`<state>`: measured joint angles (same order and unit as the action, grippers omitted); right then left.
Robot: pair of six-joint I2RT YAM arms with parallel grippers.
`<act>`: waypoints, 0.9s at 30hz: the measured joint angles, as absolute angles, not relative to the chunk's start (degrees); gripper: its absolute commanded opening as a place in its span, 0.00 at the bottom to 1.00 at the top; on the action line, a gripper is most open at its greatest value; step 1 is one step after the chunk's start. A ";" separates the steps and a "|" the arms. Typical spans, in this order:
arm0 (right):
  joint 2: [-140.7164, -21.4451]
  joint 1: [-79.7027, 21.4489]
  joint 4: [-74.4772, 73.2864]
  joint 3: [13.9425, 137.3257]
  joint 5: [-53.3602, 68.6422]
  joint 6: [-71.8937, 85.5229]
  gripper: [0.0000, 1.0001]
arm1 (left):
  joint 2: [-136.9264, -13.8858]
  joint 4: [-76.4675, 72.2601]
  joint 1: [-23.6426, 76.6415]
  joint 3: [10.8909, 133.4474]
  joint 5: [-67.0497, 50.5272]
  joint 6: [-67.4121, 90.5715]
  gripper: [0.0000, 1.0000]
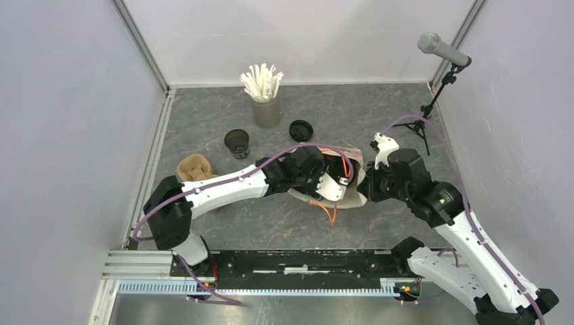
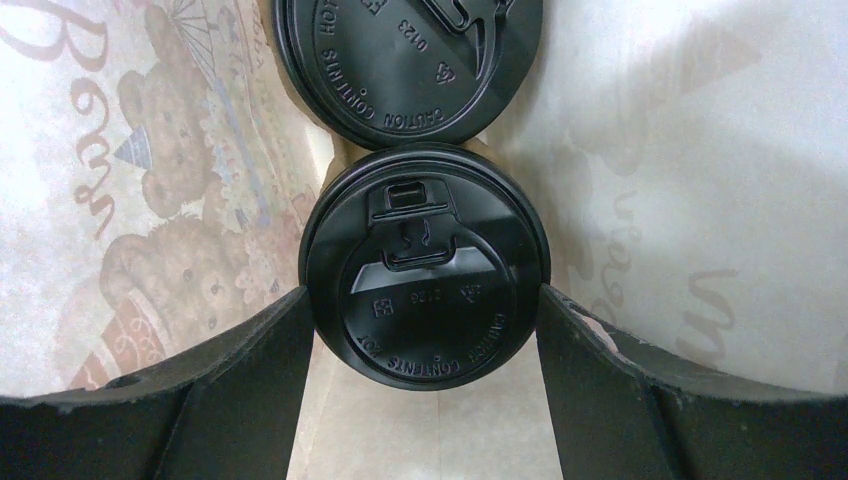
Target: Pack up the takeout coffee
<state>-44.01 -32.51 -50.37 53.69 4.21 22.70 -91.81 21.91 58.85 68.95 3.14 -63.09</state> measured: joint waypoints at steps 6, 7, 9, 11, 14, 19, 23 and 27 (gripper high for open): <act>-45.93 -32.51 -50.26 55.59 6.48 21.37 0.00 | -91.35 23.49 59.13 69.60 3.33 -62.96 0.21; -46.30 -32.51 -50.26 55.96 7.07 20.93 0.00 | -91.15 23.94 59.27 69.80 3.44 -62.89 0.21; -47.33 -32.51 -49.95 56.82 9.02 19.68 0.00 | -90.72 24.64 59.64 70.06 3.68 -62.46 0.21; -48.29 -32.51 -49.25 57.43 11.14 18.52 0.00 | -90.11 25.54 60.10 70.35 4.01 -61.89 0.21; -49.23 -32.51 -48.07 57.82 13.85 17.30 0.00 | -88.40 27.33 60.88 70.35 4.73 -60.93 0.21; -49.45 -32.51 -46.85 57.84 16.97 16.40 0.00 | -84.68 30.04 62.35 70.35 6.00 -59.44 0.22; -48.90 -32.51 -45.56 57.54 19.75 16.67 0.00 | -82.59 32.08 63.53 70.35 7.01 -57.67 0.21; -46.87 -32.51 -44.95 56.21 22.26 16.99 0.00 | -81.21 34.50 65.23 70.35 8.23 -55.75 0.21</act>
<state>-46.87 -32.51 -44.95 56.21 22.26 16.99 -81.21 34.50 65.23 70.35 8.23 -55.75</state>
